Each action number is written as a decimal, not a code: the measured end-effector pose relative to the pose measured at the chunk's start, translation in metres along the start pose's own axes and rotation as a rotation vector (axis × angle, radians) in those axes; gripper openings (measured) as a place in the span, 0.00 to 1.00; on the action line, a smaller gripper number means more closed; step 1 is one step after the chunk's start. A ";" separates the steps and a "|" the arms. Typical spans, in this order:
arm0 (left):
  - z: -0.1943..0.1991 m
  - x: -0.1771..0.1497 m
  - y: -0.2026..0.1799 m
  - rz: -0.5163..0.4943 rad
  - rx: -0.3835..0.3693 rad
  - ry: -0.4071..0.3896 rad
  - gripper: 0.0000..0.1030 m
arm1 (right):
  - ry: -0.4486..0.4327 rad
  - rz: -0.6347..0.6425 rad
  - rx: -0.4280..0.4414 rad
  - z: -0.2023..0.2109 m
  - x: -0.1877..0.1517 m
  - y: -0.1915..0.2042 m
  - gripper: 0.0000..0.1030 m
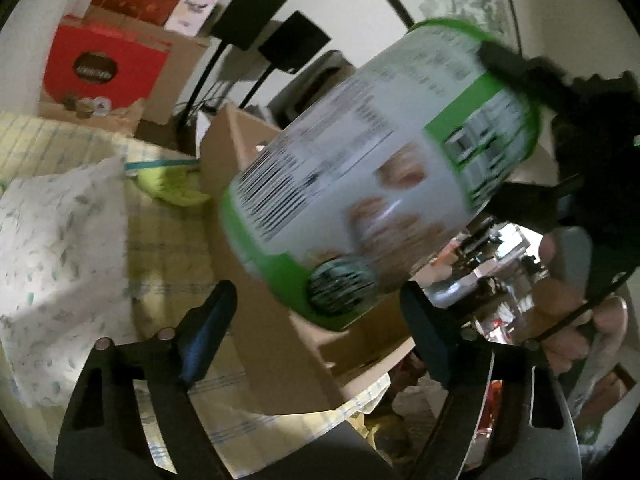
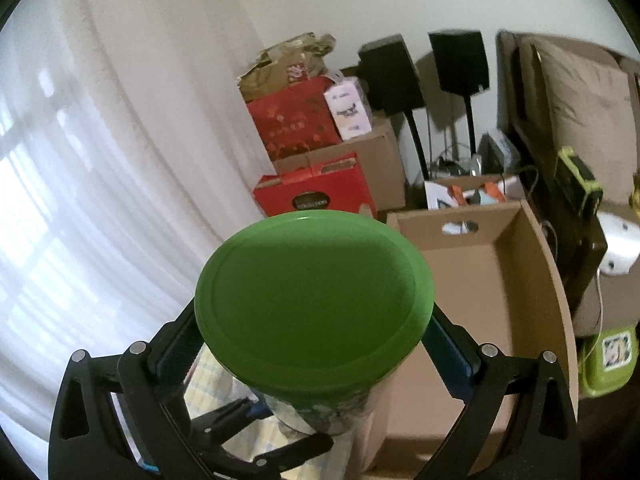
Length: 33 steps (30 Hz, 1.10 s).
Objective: Organize objects
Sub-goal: 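Lift the green-lidded canister with the right gripper toward the cardboard box, then lower the canister into the cardboard box and open the right gripper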
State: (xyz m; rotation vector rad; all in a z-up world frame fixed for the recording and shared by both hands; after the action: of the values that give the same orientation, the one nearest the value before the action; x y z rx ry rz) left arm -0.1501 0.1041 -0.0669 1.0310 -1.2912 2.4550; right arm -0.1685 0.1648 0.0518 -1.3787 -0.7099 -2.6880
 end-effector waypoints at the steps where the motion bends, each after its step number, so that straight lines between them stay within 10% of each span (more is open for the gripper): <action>1: -0.001 -0.001 -0.003 -0.009 -0.003 0.001 0.71 | 0.009 -0.012 -0.003 0.001 -0.003 -0.005 0.98; 20: -0.022 -0.023 -0.052 -0.081 0.007 0.083 0.65 | 0.116 -0.362 0.027 0.033 -0.058 -0.114 0.99; 33: -0.048 -0.039 -0.046 -0.100 0.076 0.162 0.64 | 0.380 -0.626 0.042 0.022 -0.134 -0.173 0.99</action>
State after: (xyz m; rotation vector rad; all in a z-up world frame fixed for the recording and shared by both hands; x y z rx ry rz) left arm -0.1236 0.1753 -0.0804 0.8699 -1.0778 2.4706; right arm -0.1121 0.3058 -0.1070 -0.6608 -1.3110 -3.2157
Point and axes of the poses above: each gripper's, at about its wrist camera, not at the fingertips, and z roughly against the way its jaws point, y to its left, x to its top, the point moved 9 cm from there along -z, roughly the way its jaws point, and after that the axes turned 7 degrees about -y, right-handed, at the moved point
